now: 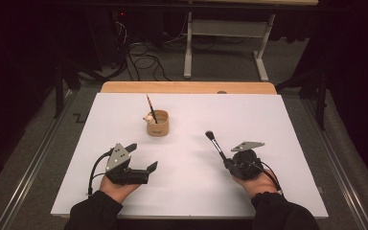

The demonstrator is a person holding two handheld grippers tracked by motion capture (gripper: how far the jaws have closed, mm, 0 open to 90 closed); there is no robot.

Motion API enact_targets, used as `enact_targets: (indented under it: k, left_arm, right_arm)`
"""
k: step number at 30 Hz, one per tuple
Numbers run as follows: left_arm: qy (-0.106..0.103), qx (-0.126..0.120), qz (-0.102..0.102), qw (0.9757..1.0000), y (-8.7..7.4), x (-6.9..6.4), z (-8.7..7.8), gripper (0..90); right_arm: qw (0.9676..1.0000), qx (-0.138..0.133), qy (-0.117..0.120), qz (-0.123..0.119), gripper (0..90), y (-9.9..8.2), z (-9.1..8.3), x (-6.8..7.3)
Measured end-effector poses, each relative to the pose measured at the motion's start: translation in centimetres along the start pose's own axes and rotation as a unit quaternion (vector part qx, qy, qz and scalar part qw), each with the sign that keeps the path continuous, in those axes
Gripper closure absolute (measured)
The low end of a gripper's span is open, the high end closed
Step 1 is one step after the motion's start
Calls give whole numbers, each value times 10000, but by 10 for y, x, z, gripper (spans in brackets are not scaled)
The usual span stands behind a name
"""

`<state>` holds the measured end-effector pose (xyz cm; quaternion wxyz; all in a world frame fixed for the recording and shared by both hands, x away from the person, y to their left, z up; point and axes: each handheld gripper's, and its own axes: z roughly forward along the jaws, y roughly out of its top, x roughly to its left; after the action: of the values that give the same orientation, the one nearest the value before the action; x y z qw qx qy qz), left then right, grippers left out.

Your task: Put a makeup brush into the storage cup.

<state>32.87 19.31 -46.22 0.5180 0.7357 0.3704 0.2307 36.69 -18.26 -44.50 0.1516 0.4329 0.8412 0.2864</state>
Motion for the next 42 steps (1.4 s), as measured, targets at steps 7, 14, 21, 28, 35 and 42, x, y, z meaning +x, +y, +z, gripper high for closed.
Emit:
enact_targets:
  k: [7, 14, 21, 28, 35, 42]
  left_arm:
    - [12, 22, -2, 10000, -1, 0, 1, 45]
    - [15, 23, -7, 10000, -1, 1, 2, 45]
    - [-65, -29, 24, 10000, -1, -1, 3, 45]
    - [-84, -25, -41, 10000, -2, 0, 4, 45]
    - [-151, -109, -70, 9998, -1, -1, 2, 46]
    - [-203, -136, -74, 9997, -1, -1, 1, 48]
  right_arm:
    - [9982, -531, -84, 275, 804, -6, -1, -10]
    - [9939, -990, -189, 447, 805, -12, -2, -15]
    - [9891, -1392, -172, 441, 804, -17, 1, -11]
    - [9799, -1905, -98, 583, 804, -24, 0, -10]
    - [9785, -1992, -76, 528, 804, -31, 0, -9]
    - [9741, -2193, -48, 543, 804, -36, -2, -11]
